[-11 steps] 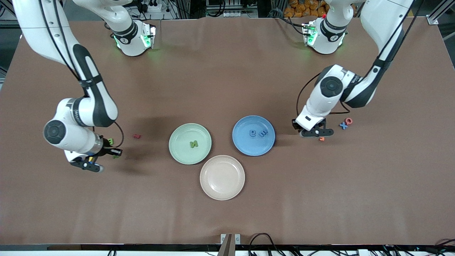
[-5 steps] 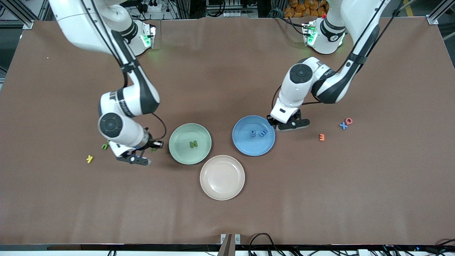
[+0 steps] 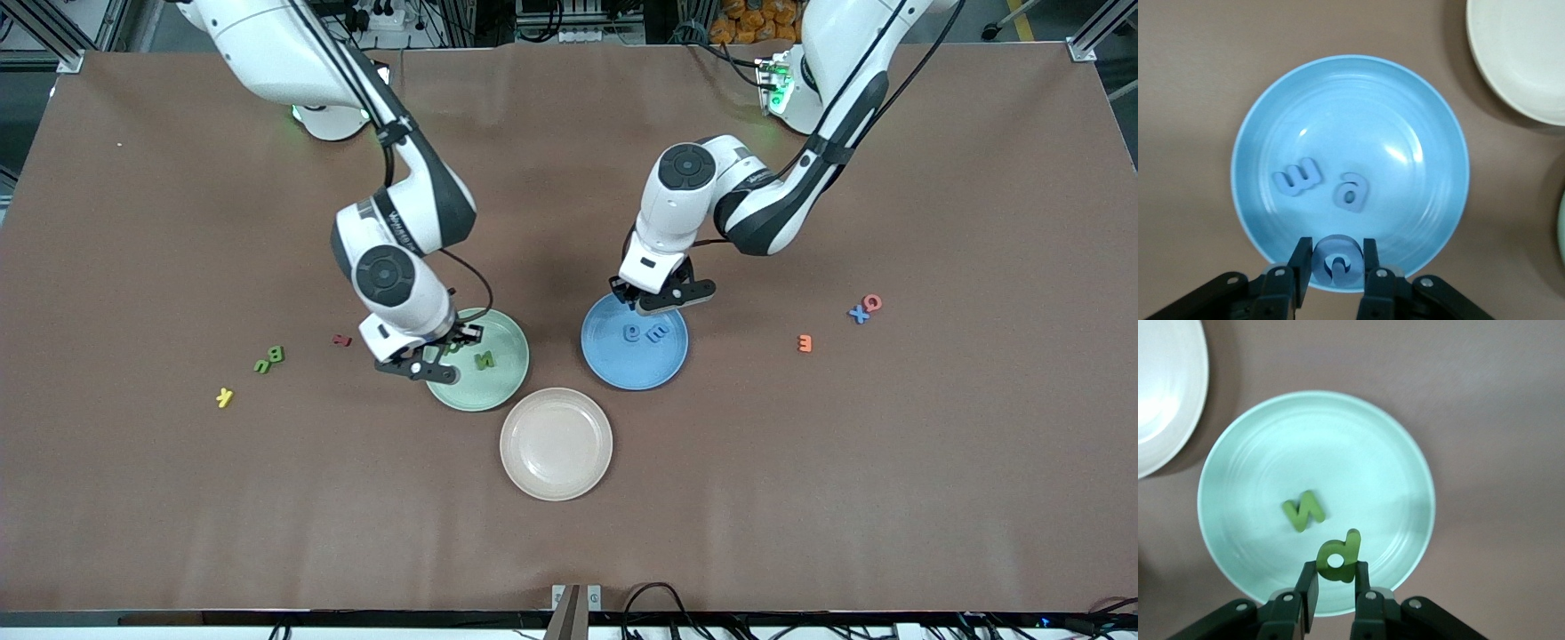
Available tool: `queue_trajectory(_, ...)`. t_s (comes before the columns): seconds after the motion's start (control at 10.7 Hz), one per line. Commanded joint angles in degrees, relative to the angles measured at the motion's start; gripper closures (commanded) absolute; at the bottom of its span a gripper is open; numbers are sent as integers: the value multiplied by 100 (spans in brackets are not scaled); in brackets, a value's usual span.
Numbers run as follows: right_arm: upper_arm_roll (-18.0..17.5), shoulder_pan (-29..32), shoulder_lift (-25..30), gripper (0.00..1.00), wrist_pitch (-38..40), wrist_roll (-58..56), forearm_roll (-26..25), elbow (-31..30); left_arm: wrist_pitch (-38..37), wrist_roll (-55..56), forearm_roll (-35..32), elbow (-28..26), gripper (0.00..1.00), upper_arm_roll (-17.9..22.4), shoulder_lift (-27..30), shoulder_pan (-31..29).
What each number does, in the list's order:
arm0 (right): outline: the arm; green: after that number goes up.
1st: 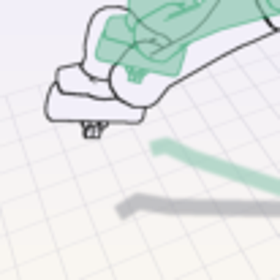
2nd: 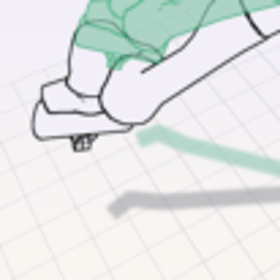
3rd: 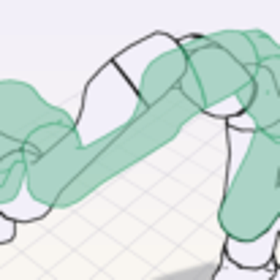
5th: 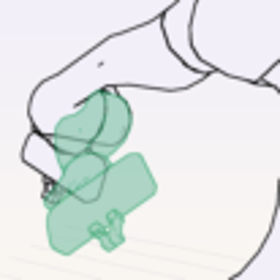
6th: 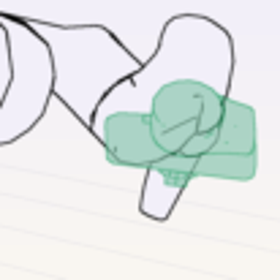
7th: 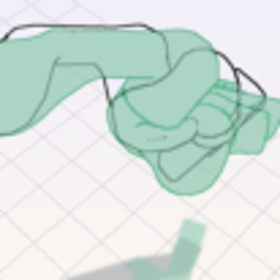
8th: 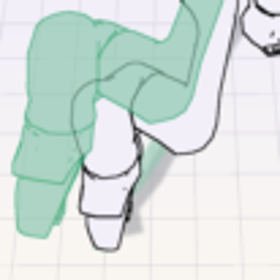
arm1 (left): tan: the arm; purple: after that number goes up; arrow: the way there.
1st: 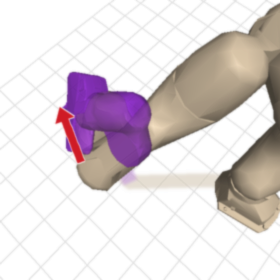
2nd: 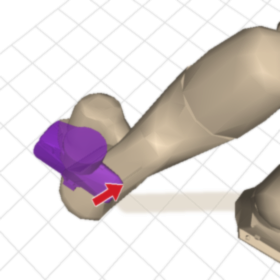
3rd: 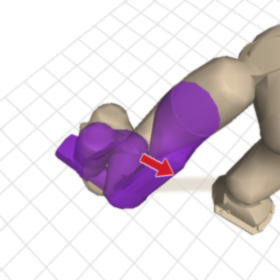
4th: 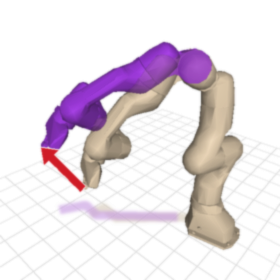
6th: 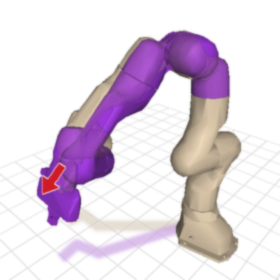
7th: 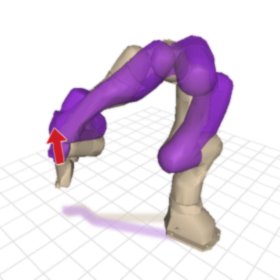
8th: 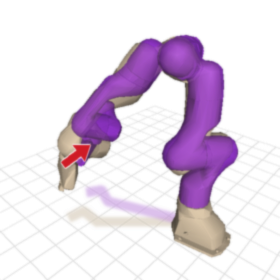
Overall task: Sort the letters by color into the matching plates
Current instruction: 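Drop the c on the blue plate while the right gripper drops the d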
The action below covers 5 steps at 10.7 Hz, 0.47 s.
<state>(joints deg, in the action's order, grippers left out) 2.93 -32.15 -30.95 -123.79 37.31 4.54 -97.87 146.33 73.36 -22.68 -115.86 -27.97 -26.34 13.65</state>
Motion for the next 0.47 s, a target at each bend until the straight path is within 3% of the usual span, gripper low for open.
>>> queue_trajectory(0.0, 49, -212, -280, 68, 118, 241, 65, 313, -315, 222, -184, 555, 87, 72, -337, 50)
queue_trajectory(0.09, 58, -256, -272, 1, 223, 259, -31, 313, -316, 205, -193, 581, 12, 72, -354, 41)
queue_trajectory(0.19, 58, -300, -245, 0, 233, 224, -328, 321, -333, 205, -193, 573, 0, 98, -346, 24)
queue_trajectory(0.37, 58, -204, -210, 0, 233, 137, -726, 357, -342, 65, -211, 529, 0, 107, -346, -38)
